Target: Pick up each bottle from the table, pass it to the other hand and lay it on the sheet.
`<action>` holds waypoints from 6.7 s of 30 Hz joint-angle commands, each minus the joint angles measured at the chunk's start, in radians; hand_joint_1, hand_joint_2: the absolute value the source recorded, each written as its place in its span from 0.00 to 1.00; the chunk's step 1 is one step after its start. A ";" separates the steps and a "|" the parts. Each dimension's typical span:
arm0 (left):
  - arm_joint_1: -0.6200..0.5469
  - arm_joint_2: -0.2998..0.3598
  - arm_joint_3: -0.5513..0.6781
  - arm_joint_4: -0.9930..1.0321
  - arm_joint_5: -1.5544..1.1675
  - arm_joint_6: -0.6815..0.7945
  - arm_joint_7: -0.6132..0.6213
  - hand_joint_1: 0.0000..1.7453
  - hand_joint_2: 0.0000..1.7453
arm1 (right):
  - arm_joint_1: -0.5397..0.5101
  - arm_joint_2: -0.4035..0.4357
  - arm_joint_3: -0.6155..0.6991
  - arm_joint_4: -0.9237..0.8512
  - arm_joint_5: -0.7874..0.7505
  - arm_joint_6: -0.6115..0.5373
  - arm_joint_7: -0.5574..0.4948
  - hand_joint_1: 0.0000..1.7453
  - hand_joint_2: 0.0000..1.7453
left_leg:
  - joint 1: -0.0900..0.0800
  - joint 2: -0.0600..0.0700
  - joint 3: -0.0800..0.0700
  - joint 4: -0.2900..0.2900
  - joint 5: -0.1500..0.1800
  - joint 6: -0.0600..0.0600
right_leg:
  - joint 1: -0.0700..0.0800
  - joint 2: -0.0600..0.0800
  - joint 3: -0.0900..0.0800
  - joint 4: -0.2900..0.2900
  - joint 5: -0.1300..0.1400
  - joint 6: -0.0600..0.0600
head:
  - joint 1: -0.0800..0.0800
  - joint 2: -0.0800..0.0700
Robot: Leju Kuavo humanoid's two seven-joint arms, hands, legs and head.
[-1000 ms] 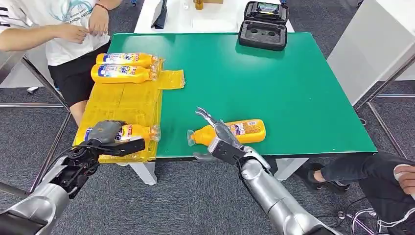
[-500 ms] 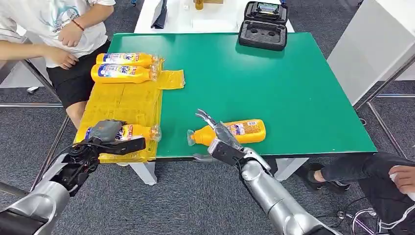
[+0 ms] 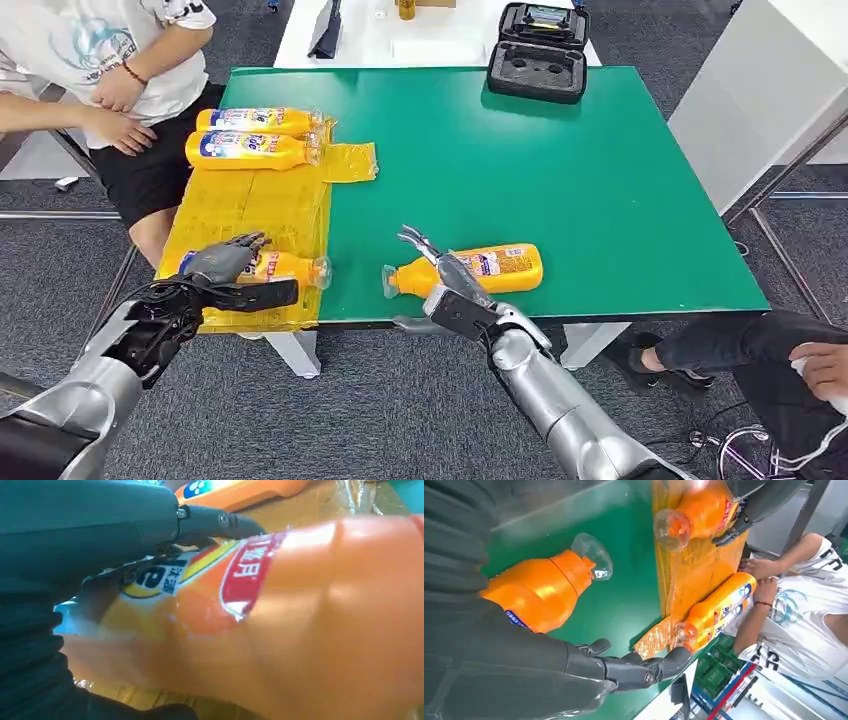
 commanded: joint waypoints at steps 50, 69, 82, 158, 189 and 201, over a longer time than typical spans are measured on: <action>-0.057 0.080 -0.016 -0.077 0.213 -0.221 -0.257 0.00 0.00 | 0.050 -0.008 -0.064 0.004 0.029 -0.004 0.036 0.00 1.00 | 0.000 0.001 0.003 0.000 -0.001 -0.001 | 0.000 0.001 0.003 0.000 -0.001 -0.001 | 0.000 0.000; -0.084 0.105 -0.028 -0.143 0.340 -0.279 -0.332 0.00 1.00 | 0.039 -0.015 -0.081 0.047 0.041 -0.011 0.039 0.00 1.00 | 0.001 0.000 0.002 0.000 -0.001 -0.001 | 0.001 0.000 0.002 0.000 -0.001 -0.001 | 0.000 0.000; 0.184 -0.108 0.341 -0.465 0.795 0.075 -0.465 0.00 1.00 | -0.081 -0.067 -0.071 -0.033 0.132 -0.058 0.139 0.00 1.00 | -0.001 -0.001 0.005 -0.001 -0.002 0.000 | -0.001 -0.001 0.005 -0.001 -0.002 0.000 | 0.000 0.000; 0.214 -0.164 0.259 -0.281 1.055 0.257 -0.519 0.00 1.00 | -0.380 -0.217 0.275 0.408 0.188 0.214 0.437 0.00 1.00 | -0.002 0.001 0.007 0.001 -0.003 -0.001 | -0.001 0.000 0.008 0.000 -0.003 -0.001 | 0.000 0.000; 0.217 -0.172 0.245 -0.255 1.059 0.248 -0.522 0.00 1.00 | -0.341 -0.228 0.290 0.416 0.213 0.205 0.457 0.90 1.00 | -0.002 -0.001 0.003 0.000 0.000 0.000 | -0.002 -0.001 0.003 -0.001 -0.001 0.000 | 0.000 0.000; 0.289 -0.147 0.285 -0.342 1.105 0.222 -0.518 0.00 1.00 | -0.305 -0.176 0.119 0.268 0.123 -0.032 0.318 1.00 1.00 | -0.002 0.004 0.007 0.000 -0.003 -0.001 | -0.001 0.004 0.006 -0.001 -0.002 -0.002 | 0.000 0.000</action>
